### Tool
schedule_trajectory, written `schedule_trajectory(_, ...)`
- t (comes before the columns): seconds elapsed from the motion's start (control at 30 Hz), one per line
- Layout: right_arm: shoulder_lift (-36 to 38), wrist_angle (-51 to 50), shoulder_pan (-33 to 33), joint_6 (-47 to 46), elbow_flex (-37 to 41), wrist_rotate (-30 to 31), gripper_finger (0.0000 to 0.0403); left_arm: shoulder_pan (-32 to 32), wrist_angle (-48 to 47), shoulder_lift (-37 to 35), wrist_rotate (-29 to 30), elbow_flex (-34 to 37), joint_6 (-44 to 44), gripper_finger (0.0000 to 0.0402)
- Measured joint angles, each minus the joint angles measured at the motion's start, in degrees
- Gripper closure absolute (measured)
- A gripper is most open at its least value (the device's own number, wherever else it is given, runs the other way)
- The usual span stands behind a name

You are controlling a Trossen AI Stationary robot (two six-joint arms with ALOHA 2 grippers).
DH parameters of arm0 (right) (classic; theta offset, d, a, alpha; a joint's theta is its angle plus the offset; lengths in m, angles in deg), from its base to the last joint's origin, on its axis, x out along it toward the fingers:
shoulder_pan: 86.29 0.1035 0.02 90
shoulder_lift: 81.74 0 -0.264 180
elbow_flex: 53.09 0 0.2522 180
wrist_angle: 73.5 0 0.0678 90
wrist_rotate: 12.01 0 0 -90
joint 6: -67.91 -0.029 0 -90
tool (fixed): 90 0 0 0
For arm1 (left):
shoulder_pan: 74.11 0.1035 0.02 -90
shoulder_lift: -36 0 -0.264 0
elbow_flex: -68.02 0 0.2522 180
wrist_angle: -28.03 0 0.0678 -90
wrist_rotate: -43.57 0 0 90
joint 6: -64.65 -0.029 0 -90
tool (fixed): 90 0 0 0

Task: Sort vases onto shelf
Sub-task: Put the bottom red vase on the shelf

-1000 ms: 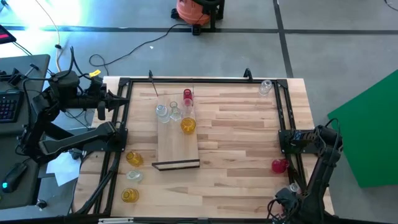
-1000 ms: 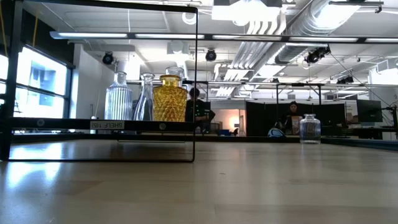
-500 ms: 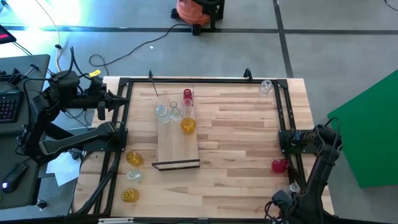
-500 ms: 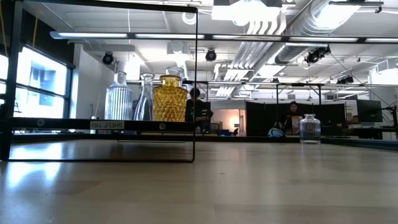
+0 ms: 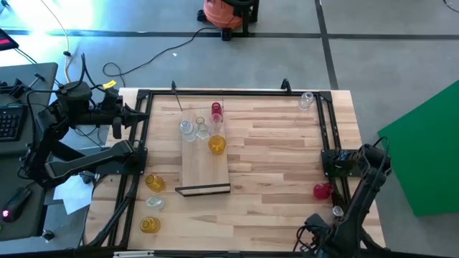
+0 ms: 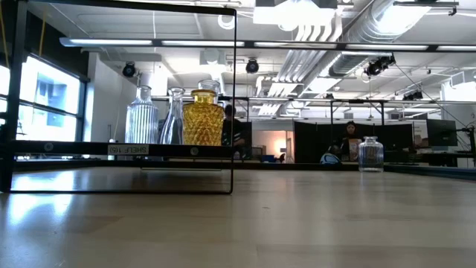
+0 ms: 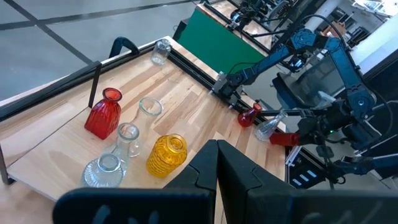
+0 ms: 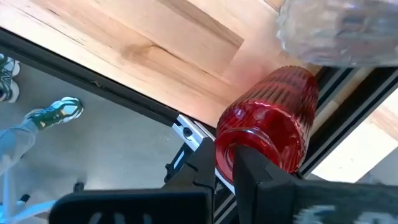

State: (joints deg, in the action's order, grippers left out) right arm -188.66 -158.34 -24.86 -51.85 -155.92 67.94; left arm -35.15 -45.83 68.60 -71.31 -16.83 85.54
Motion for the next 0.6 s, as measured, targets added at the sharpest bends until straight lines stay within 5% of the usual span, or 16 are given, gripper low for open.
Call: schedule_trajectory(0.6,1.57,-3.74,-2.67,0.37,-5.47,8.42,0.0401,0.00,-0.02,0.00,-0.02,0.00,-0.55,0.0401)
